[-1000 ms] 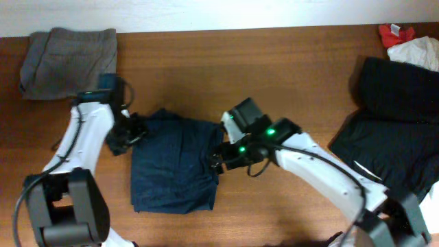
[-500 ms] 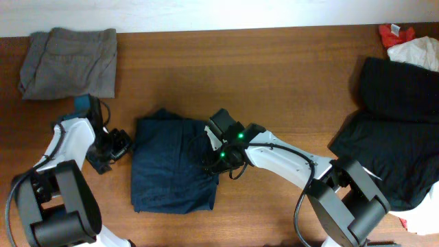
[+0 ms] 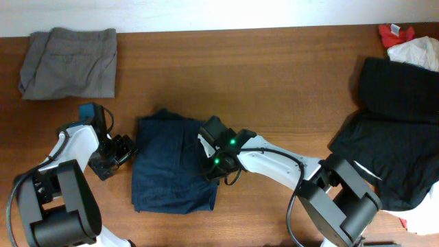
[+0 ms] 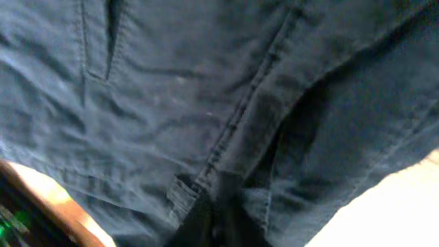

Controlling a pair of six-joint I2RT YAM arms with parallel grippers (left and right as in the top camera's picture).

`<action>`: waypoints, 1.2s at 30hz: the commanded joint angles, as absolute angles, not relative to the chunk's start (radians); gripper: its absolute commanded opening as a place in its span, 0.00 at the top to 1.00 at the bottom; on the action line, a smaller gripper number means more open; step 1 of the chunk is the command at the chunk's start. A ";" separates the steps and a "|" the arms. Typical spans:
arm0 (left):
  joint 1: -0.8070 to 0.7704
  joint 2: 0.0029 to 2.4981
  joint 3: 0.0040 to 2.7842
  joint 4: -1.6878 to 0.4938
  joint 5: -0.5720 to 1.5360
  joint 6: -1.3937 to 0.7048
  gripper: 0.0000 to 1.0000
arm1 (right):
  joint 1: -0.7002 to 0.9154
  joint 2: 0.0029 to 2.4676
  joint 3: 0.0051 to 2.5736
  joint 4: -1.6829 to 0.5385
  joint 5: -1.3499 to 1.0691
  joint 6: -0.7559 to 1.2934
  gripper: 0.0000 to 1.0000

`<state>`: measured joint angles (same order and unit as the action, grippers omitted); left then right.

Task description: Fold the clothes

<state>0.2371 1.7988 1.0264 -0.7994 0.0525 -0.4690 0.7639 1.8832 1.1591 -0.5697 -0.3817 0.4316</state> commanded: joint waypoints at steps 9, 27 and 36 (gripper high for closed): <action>0.239 1.821 0.992 -0.782 0.074 -0.455 0.13 | 0.752 1.869 1.339 -0.995 -0.355 0.488 0.96; 0.238 1.765 1.057 -0.871 0.219 -0.391 0.13 | 0.780 1.864 1.259 -1.267 -0.230 0.558 0.31; 0.211 1.427 1.100 -0.995 0.408 -0.239 0.24 | 0.517 1.809 1.458 -1.202 -0.346 0.309 0.21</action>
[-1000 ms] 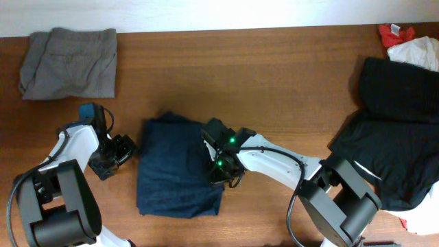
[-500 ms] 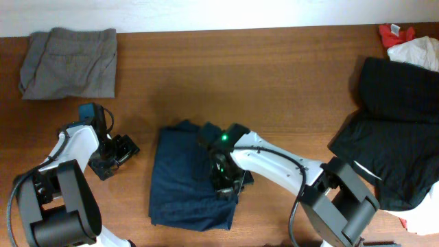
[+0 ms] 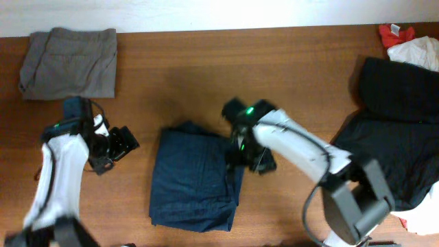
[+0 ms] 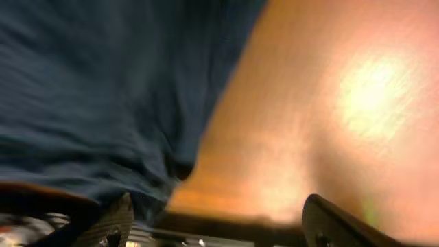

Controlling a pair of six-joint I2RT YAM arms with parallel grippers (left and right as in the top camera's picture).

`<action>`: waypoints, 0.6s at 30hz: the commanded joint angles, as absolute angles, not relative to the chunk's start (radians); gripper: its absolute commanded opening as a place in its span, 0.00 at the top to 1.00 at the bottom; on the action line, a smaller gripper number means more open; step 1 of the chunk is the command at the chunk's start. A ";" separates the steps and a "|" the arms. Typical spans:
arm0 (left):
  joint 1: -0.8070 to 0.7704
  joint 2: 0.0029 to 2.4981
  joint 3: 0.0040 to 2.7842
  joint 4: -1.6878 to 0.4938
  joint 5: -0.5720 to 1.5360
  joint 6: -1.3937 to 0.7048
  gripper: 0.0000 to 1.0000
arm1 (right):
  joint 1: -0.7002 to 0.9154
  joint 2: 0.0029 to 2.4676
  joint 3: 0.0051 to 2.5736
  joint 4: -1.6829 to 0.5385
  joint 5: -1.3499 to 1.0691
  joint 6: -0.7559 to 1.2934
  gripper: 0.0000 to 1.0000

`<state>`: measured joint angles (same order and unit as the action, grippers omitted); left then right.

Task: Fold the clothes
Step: 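Raise both grippers away from the folded trousers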

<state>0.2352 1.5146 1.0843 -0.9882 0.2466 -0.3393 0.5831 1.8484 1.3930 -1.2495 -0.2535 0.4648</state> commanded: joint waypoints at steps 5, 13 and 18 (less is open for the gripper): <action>0.106 1.443 1.091 -0.934 0.413 -0.251 0.99 | 0.513 1.835 1.456 -1.042 -0.477 0.273 0.82; -0.133 1.679 1.087 -0.688 0.442 -0.301 0.99 | 0.597 1.888 1.363 -0.792 -0.373 0.387 0.94; -0.167 1.861 1.087 -0.561 0.432 -0.302 0.99 | 0.601 1.972 1.360 -0.757 -0.290 0.420 0.96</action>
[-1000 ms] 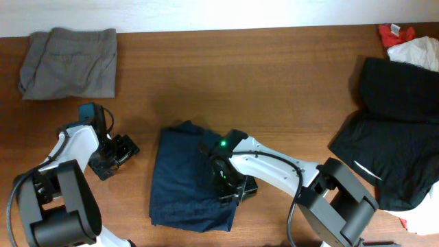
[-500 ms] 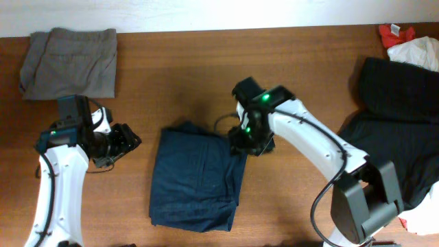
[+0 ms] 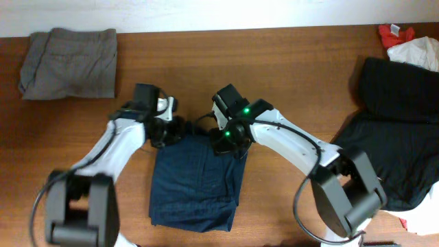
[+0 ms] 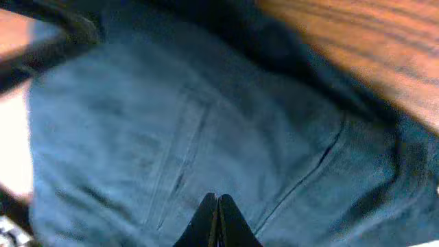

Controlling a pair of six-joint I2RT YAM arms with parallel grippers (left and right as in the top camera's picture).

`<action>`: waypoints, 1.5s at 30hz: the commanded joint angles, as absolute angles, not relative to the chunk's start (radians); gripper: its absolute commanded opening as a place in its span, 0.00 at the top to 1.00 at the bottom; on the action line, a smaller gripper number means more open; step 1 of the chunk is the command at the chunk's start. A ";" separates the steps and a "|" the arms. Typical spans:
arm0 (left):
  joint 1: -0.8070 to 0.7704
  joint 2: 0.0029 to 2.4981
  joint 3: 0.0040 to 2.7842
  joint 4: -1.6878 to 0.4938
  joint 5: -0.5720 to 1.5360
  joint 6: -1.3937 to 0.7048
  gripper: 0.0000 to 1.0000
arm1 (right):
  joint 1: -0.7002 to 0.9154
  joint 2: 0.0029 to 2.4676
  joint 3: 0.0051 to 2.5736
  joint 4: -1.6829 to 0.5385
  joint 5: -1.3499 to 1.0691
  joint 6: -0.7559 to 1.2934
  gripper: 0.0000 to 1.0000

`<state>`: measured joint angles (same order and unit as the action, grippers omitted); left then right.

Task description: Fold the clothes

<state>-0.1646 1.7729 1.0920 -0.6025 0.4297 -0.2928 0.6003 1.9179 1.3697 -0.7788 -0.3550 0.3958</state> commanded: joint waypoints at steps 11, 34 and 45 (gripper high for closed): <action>-0.091 1.922 1.152 -0.646 0.014 -0.302 0.99 | 0.522 2.122 1.378 -0.820 -0.089 0.451 0.96; -0.273 1.523 1.082 -1.191 0.207 -0.302 1.00 | 0.791 1.861 1.619 -1.257 -0.134 0.489 0.96; -0.259 1.523 0.708 -0.806 0.342 -0.414 1.00 | 0.771 1.861 1.260 -0.845 -0.356 0.519 0.96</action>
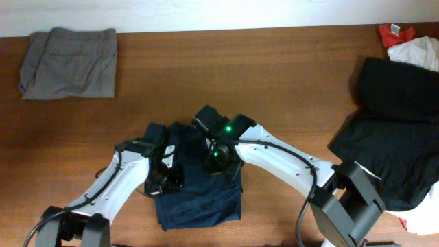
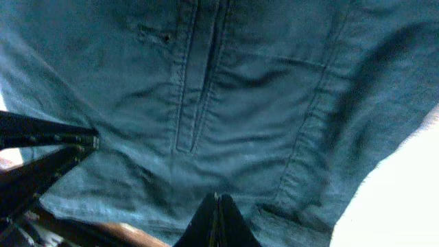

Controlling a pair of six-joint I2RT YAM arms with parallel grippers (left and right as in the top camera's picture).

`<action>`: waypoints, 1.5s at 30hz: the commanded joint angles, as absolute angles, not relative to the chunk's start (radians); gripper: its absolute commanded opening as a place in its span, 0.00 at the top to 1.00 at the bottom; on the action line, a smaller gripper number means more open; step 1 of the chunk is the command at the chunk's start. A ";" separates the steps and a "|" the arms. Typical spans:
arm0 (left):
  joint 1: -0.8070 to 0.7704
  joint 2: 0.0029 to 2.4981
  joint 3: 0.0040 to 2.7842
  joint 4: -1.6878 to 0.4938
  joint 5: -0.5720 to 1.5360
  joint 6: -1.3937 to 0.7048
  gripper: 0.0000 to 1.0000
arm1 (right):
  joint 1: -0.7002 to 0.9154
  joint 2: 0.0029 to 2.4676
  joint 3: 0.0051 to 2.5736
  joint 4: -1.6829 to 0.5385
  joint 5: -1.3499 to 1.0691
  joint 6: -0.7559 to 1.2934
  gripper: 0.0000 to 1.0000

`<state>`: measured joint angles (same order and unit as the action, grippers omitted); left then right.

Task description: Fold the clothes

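A navy garment lies folded at the table's front middle; in the right wrist view its seams and fly fill the frame. My right gripper sits over the garment's upper right part. Its fingertips are pressed together against the cloth. My left gripper is at the garment's left edge. Its dark fingers converge on the cloth at the left of the right wrist view.
A folded grey garment lies at the back left. A heap of black clothes covers the right side, with white and red cloth at the back right corner. Bare wood table lies between them.
Both grippers were at the garment's far edge. They are now nearer the front, over its middle, left on the left edge and right on the upper right. The garment looks shorter and bunched.
First the right gripper was on the garment's right side and the left gripper stood beside its left edge. Then the garment lay further right with both grippers apart from it. Then both were at its far edge, and now both are over its middle.
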<state>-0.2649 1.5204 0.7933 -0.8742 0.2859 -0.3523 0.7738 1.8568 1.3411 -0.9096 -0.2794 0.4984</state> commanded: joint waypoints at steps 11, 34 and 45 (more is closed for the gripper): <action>-0.259 1.522 0.626 -0.813 0.310 -0.528 1.00 | 0.700 1.884 1.029 -0.785 -0.299 0.541 0.96; -0.260 1.360 0.812 -0.960 0.327 -0.553 0.01 | 0.154 1.605 1.328 -1.138 -0.122 0.472 0.02; -0.260 1.361 0.533 -0.577 0.491 -0.553 0.01 | 0.007 1.606 1.328 -1.165 -0.126 0.472 0.02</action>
<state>-0.2615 1.3556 0.5659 -0.5957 0.4576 -0.5476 0.0071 1.6093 1.3148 -1.1618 -0.1383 0.4713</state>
